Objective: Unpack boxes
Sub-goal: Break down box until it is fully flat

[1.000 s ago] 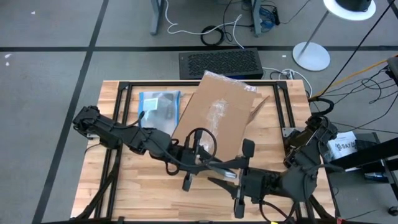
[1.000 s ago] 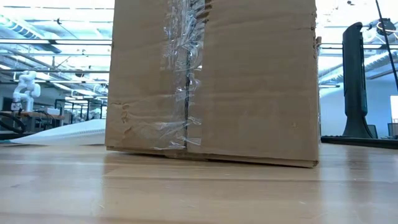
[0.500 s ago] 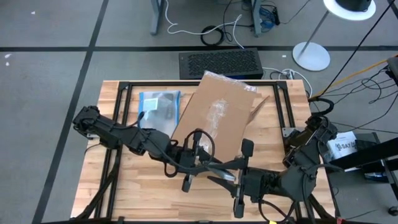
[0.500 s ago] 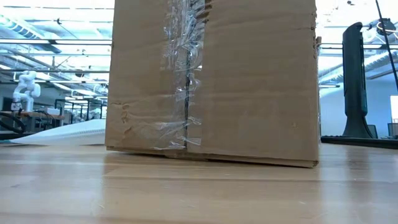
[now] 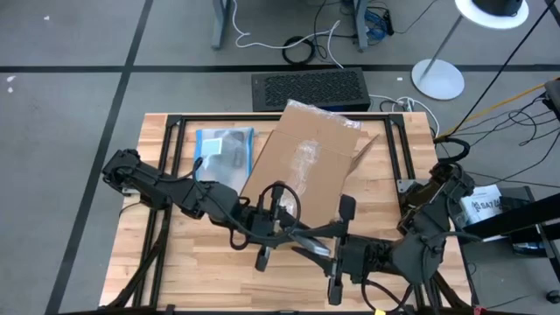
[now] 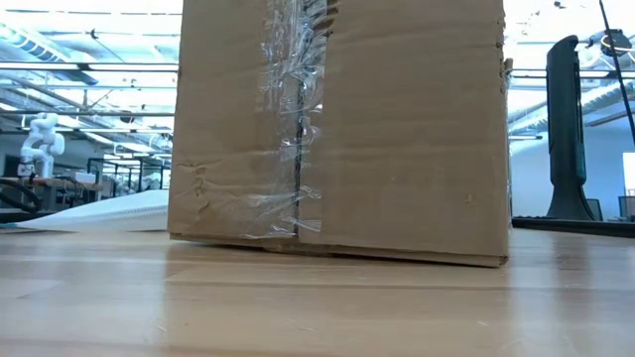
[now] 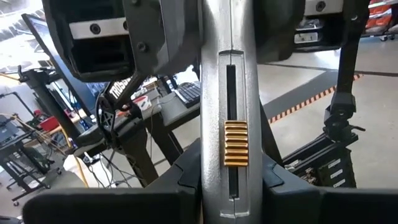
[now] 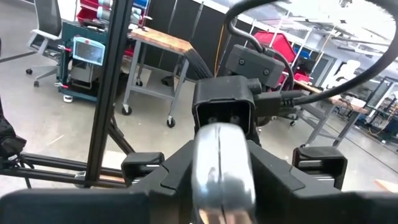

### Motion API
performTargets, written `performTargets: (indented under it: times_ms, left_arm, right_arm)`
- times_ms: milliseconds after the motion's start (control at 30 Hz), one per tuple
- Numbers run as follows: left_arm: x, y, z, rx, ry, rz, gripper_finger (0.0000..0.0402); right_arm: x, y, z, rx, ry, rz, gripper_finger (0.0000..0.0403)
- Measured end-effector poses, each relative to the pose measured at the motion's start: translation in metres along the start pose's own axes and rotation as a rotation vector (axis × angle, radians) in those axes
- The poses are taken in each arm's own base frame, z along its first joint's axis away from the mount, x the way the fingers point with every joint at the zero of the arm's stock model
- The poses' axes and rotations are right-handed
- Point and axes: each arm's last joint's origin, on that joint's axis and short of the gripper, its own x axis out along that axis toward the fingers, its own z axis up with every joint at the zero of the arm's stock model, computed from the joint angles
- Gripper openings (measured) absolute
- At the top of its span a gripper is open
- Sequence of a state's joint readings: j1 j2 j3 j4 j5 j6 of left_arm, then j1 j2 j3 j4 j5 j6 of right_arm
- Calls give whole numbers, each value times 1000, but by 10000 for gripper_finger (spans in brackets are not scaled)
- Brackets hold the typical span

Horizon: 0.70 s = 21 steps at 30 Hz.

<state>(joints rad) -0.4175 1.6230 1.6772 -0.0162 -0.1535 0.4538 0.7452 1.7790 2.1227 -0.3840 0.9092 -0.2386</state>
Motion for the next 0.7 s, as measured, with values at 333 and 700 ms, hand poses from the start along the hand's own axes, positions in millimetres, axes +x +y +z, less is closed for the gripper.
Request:
performTargets:
  times_ms: [333,700]
  left_arm:
    - [0,0,-1,1,14,11,61]
    - [0,1,-2,1,25,22,61]
  right_arm:
    - [7,-5,-1,30,-5,26,116]
    - [8,-6,-6,39,33,18,77]
